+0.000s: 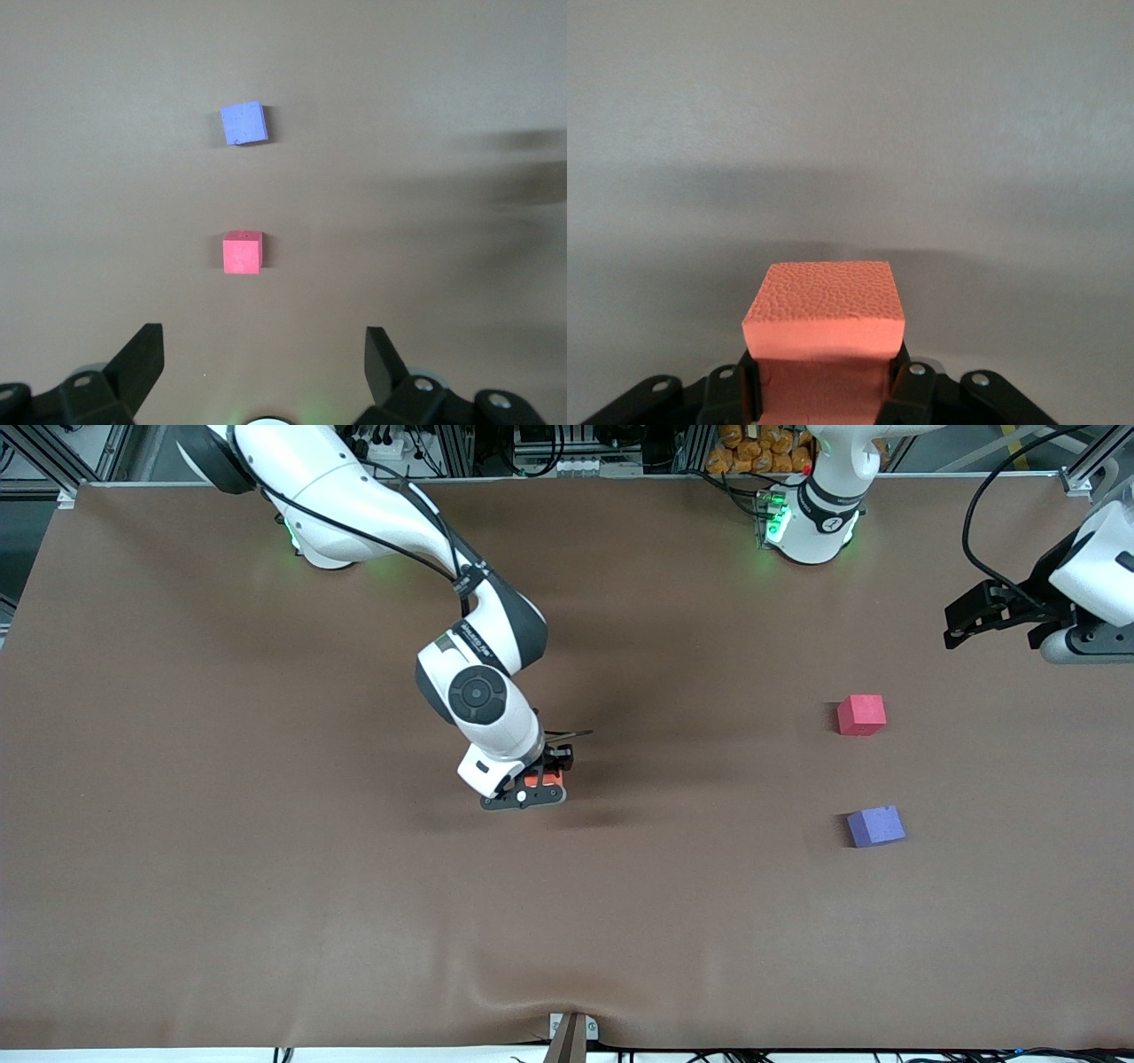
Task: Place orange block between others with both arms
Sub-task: 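Carry the orange cube with the right gripper toward the table middle, then set down the orange cube while the left gripper reaches toward it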
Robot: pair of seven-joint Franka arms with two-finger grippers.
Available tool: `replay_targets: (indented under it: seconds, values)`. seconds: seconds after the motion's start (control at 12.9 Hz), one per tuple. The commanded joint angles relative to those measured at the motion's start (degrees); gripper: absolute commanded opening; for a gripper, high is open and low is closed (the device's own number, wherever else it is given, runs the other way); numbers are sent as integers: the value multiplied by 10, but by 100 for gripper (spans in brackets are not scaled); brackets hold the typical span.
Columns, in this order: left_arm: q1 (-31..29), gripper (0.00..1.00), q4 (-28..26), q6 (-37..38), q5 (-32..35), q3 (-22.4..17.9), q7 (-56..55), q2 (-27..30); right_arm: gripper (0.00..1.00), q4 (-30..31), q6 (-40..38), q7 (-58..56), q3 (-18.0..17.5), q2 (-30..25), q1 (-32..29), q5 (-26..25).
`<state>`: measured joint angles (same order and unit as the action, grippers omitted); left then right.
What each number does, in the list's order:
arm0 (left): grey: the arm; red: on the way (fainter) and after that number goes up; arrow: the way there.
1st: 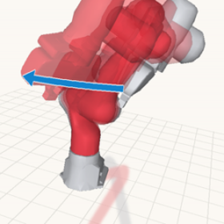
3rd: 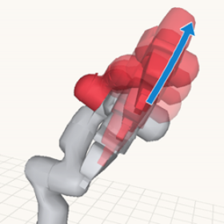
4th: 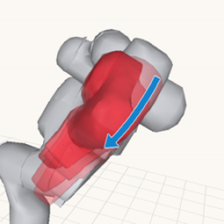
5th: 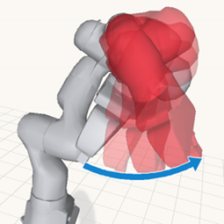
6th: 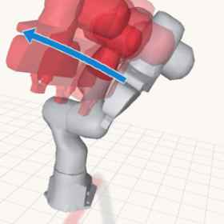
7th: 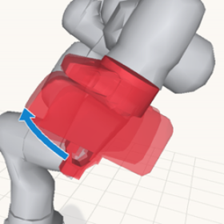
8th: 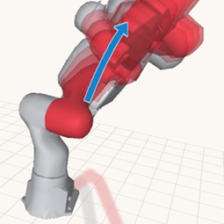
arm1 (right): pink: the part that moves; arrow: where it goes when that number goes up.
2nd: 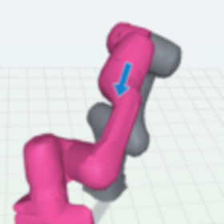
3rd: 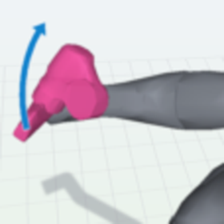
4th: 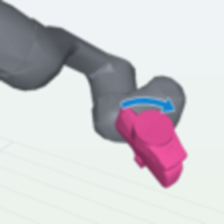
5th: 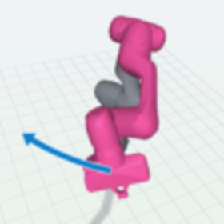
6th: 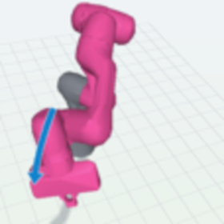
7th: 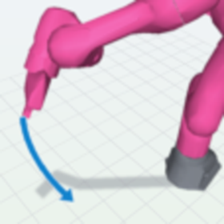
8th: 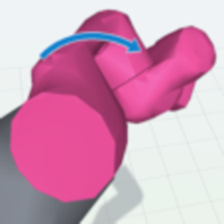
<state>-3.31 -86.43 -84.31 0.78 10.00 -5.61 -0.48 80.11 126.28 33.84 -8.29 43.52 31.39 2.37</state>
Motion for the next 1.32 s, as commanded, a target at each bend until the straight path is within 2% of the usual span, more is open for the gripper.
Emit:
replay_targets:
  seconds: [0.0, 0.23, 0.54, 0.62, 0.7, 0.85, 1.09, 1.24]
  values:
    - [-6, 100, -3, -1, -7, 1, 8, 2, 9, -26, -18, 39, 7, 22, 17, 16]
    - [-6, 100, -1, -1, -8, 0, 8, 2, 10, -46, -18, 57, 13, 52, 39, 9]
    - [-5, 100, -2, -2, -10, 1, 7, -4, 21, -55, -17, 73, 20, 72, 53, -2]
    - [-5, 100, -1, -2, -15, 1, 8, -11, 47, -55, -15, 73, 24, 73, 56, -5]
    - [-7, 100, 0, -2, -33, 0, 9, -15, 99, -54, -14, 72, 26, 74, 60, -23]
    - [1, 100, 3, -6, -44, 1, -4, -29, 100, -54, -16, 71, 25, 70, 60, -58]
    - [17, 100, 3, -39, -46, 11, -5, -60, 100, -55, -24, 71, 25, 39, 43, -54]
    - [44, 100, 3, -79, -47, 12, -6, -90, 100, -55, -74, 69, 24, 3, 24, -51]
